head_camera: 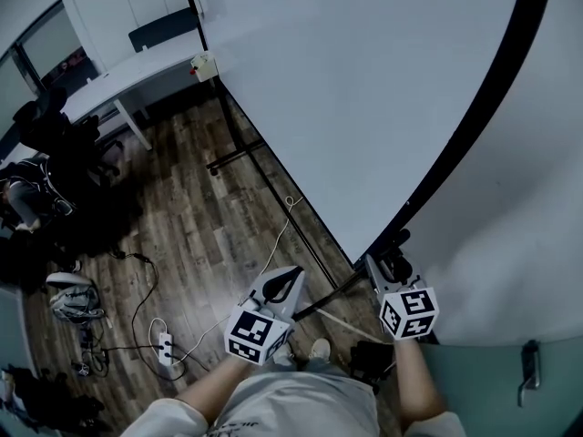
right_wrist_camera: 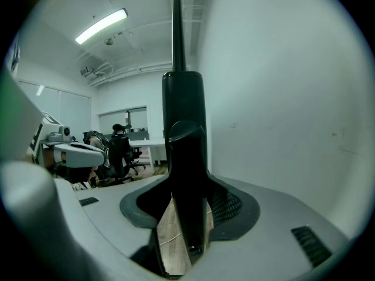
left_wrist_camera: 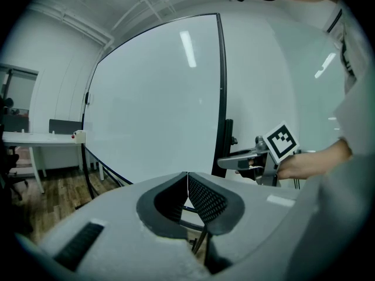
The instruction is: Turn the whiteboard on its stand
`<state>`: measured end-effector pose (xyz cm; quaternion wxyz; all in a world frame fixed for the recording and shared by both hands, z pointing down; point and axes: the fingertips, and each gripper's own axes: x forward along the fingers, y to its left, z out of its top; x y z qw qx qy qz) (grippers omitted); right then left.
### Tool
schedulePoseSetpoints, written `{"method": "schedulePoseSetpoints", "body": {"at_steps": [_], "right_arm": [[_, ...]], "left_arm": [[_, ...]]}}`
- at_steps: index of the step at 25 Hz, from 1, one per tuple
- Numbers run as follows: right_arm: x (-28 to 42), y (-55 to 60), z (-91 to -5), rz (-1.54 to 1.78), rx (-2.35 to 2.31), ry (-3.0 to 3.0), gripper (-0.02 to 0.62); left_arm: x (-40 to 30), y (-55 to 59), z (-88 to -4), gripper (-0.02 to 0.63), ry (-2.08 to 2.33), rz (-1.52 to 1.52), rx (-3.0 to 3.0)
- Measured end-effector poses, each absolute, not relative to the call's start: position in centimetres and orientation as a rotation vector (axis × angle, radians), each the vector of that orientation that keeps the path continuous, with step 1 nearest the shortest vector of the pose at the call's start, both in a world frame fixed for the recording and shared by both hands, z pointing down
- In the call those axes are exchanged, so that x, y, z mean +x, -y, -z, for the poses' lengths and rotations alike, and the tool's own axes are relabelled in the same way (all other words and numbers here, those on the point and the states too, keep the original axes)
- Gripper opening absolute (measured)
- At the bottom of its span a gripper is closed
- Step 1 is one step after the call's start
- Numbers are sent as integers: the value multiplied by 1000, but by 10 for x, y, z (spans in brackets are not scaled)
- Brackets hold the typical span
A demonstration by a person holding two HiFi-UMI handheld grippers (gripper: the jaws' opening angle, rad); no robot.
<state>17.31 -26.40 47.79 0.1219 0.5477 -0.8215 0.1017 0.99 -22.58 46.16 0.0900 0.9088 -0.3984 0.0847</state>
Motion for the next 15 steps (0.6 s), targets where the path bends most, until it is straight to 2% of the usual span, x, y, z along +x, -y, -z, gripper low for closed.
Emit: {"method": "schedulePoseSetpoints", "body": {"at_steps": [15], "right_arm": [[177,252,-471,-302,1622,2387,192]], "left_arm": [[9,213,-454,11,1157,-242,2706]]}}
